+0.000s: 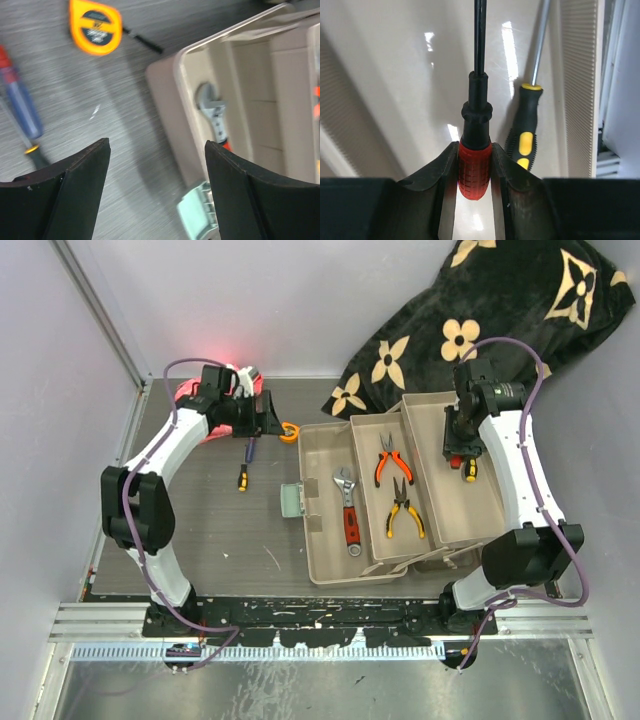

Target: Pack the tool kit

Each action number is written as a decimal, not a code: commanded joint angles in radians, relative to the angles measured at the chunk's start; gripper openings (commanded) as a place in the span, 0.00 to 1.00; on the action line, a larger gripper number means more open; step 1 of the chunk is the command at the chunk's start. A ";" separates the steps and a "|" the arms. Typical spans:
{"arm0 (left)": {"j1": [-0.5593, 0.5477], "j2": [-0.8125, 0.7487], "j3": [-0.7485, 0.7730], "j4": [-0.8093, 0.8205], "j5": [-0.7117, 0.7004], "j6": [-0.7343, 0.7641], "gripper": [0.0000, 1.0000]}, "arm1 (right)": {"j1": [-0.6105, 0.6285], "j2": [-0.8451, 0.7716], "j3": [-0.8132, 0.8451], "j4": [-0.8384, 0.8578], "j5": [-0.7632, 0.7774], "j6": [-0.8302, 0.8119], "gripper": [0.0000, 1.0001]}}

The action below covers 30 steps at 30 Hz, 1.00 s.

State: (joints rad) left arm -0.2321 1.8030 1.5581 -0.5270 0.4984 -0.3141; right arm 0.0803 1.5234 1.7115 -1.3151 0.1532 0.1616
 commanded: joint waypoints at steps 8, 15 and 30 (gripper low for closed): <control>0.014 0.055 0.049 -0.184 -0.266 0.240 0.77 | -0.007 -0.003 -0.026 -0.017 0.103 -0.023 0.14; 0.016 0.104 0.060 -0.223 -0.335 0.244 0.78 | -0.007 -0.012 -0.052 -0.018 0.094 -0.022 0.37; 0.016 0.183 0.027 -0.288 -0.586 0.276 0.71 | -0.007 -0.038 -0.030 -0.020 0.086 -0.017 0.62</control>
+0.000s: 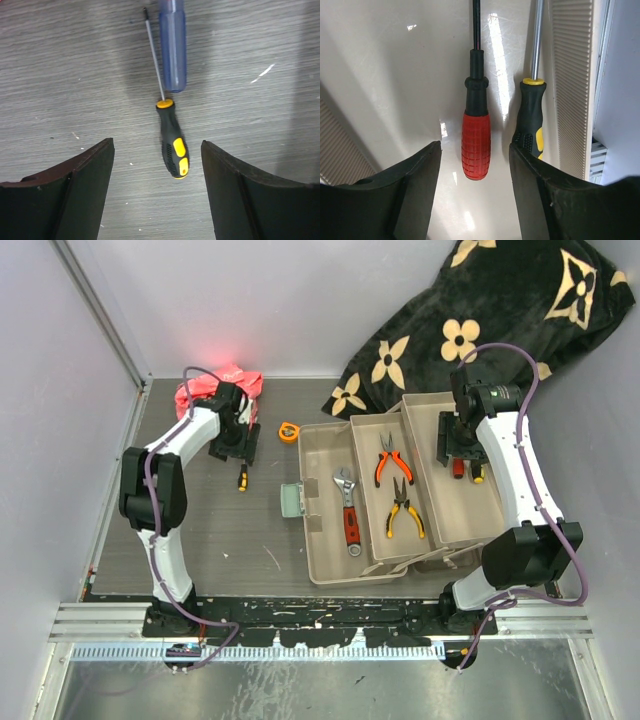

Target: Pack the tool kit

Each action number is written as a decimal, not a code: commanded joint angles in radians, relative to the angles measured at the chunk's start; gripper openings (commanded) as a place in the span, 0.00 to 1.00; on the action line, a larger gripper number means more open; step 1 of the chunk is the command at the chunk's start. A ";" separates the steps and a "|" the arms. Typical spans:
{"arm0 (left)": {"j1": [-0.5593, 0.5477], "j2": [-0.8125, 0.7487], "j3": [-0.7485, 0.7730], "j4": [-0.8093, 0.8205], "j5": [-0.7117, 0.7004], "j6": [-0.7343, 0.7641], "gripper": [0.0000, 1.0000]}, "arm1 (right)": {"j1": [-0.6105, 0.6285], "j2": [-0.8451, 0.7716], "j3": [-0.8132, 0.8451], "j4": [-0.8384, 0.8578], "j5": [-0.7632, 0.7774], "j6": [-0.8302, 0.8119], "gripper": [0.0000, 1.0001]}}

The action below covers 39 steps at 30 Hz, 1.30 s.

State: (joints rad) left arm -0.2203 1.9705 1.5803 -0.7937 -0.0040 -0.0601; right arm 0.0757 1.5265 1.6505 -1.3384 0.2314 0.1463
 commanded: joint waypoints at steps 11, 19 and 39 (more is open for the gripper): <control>0.009 0.090 -0.015 -0.063 -0.064 -0.017 0.62 | -0.002 -0.058 0.065 -0.004 0.003 0.002 0.65; 0.014 0.095 -0.053 -0.070 0.000 -0.046 0.16 | -0.003 -0.058 0.070 0.001 0.001 -0.001 0.65; -0.005 -0.374 -0.130 0.532 0.780 -0.359 0.00 | 0.071 -0.134 0.083 0.453 -0.925 0.067 0.67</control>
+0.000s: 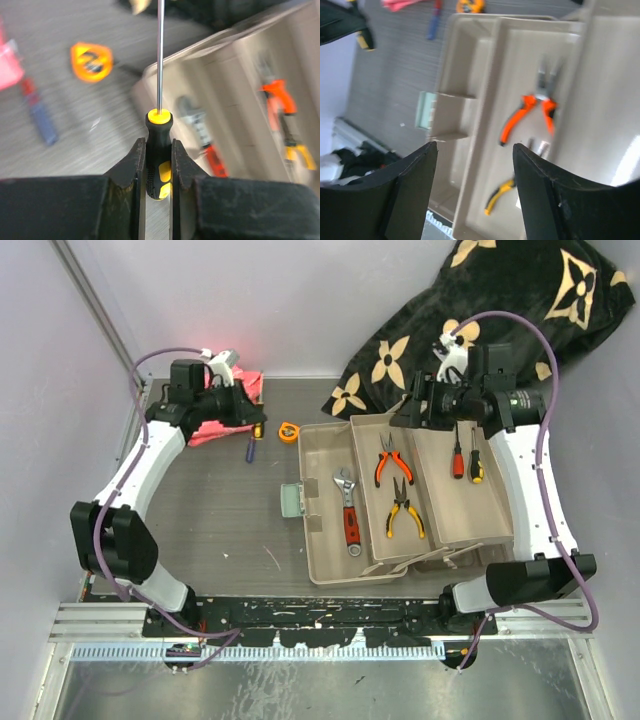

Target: Pack the tool kit

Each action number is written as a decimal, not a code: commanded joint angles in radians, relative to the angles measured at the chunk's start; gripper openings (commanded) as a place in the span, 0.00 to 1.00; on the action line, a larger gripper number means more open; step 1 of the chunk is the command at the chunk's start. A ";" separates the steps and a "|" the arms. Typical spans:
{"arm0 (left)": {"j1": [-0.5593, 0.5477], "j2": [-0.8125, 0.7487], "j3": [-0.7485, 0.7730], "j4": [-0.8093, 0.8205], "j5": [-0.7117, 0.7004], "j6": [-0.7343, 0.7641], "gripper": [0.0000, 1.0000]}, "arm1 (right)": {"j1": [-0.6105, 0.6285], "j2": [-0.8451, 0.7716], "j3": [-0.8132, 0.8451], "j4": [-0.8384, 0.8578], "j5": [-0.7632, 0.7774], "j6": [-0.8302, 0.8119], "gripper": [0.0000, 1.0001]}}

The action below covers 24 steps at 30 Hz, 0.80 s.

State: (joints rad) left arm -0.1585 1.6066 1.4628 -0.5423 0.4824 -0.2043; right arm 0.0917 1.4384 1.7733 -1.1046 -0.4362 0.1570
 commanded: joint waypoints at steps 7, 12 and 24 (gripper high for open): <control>-0.202 0.061 0.060 0.546 0.371 -0.506 0.00 | 0.157 -0.077 -0.126 0.437 -0.293 0.175 0.67; -0.262 0.118 0.108 0.710 0.374 -0.679 0.00 | 0.212 -0.065 -0.139 0.453 -0.274 0.181 0.65; -0.340 0.158 0.193 0.795 0.361 -0.770 0.00 | 0.279 -0.028 -0.146 0.425 -0.182 0.164 0.62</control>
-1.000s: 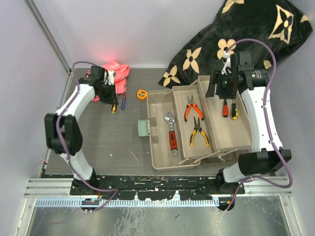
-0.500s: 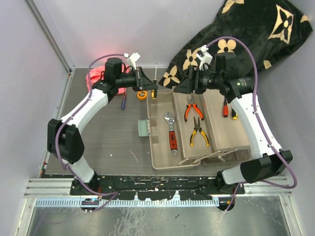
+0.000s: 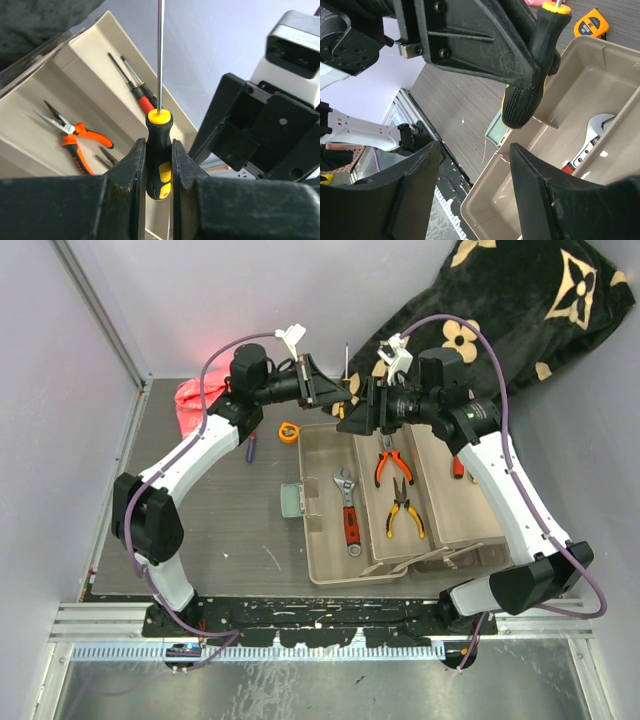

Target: Pack the tool kit

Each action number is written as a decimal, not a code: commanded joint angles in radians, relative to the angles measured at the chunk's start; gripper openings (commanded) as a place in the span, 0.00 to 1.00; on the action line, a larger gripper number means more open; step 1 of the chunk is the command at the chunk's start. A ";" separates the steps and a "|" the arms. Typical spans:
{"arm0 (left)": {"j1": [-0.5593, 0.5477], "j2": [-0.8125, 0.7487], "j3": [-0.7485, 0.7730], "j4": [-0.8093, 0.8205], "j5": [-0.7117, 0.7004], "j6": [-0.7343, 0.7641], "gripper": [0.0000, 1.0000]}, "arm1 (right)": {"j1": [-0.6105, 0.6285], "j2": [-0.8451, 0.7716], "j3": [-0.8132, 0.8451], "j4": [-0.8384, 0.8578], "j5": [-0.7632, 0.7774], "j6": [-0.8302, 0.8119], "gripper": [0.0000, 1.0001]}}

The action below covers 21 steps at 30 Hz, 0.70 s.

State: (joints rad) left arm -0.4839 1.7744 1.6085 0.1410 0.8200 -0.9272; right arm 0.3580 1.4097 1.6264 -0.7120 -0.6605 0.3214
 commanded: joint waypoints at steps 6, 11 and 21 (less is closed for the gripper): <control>-0.032 -0.029 0.031 0.137 0.031 -0.078 0.00 | 0.020 0.013 0.006 0.042 0.100 0.005 0.61; -0.034 -0.041 0.018 0.152 0.040 -0.098 0.00 | 0.020 0.026 0.008 0.043 0.133 0.002 0.61; -0.049 -0.055 -0.007 0.163 0.062 -0.123 0.00 | 0.020 0.045 0.024 0.060 0.156 0.002 0.55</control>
State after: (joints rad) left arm -0.5179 1.7733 1.6077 0.2276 0.8455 -1.0336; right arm 0.3729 1.4525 1.6245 -0.7105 -0.5194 0.3218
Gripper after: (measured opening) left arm 0.154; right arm 0.553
